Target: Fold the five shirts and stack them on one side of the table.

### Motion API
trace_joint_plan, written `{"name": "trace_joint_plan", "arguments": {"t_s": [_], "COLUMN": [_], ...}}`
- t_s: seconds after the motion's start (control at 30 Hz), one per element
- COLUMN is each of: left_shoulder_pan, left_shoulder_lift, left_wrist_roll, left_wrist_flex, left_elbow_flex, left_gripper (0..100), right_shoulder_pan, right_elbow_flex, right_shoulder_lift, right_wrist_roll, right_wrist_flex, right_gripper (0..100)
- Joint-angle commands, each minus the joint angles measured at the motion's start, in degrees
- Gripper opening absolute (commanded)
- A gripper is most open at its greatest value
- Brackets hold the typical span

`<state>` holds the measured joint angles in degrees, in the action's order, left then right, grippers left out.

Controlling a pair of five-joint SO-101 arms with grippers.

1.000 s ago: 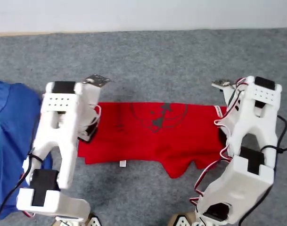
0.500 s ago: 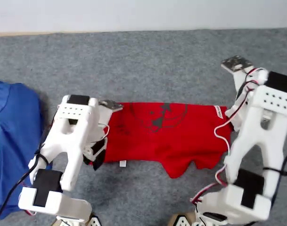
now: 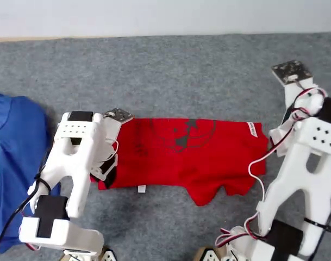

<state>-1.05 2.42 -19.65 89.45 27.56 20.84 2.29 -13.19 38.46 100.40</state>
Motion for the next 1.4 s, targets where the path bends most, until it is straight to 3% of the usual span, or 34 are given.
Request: {"name": "trace_joint_plan", "arguments": {"t_s": [0.0,0.27,0.63,1.1,1.37], "left_shoulder_pan": [-0.26,-0.26,0.09,-0.53,-5.98], "left_shoulder_lift": [2.64,9.05,12.92,1.14,3.60], "left_wrist_roll": [-0.44,-0.26,-0.26,-2.81,-2.73], "left_wrist_flex": [-2.02,-6.15,-9.05,-0.70,-0.79], "left_elbow_flex": [-0.48,-0.48,-0.66,-3.74,-6.29], "left_gripper": [14,13,0,0,0], "right_shoulder_pan": [0.66,0.66,0.66,0.75,3.30], "right_elbow_flex": [-0.18,-0.18,-0.18,-0.18,-0.09], "right_shoulder_lift": [-3.65,-4.35,-4.35,-4.35,-4.35], "right_wrist_roll": [-0.62,-0.62,-0.62,-0.53,-0.26], "right_wrist_flex": [2.51,2.51,2.51,2.51,2.42], "right_gripper": [17.4,17.3,17.3,17.3,17.3]}}
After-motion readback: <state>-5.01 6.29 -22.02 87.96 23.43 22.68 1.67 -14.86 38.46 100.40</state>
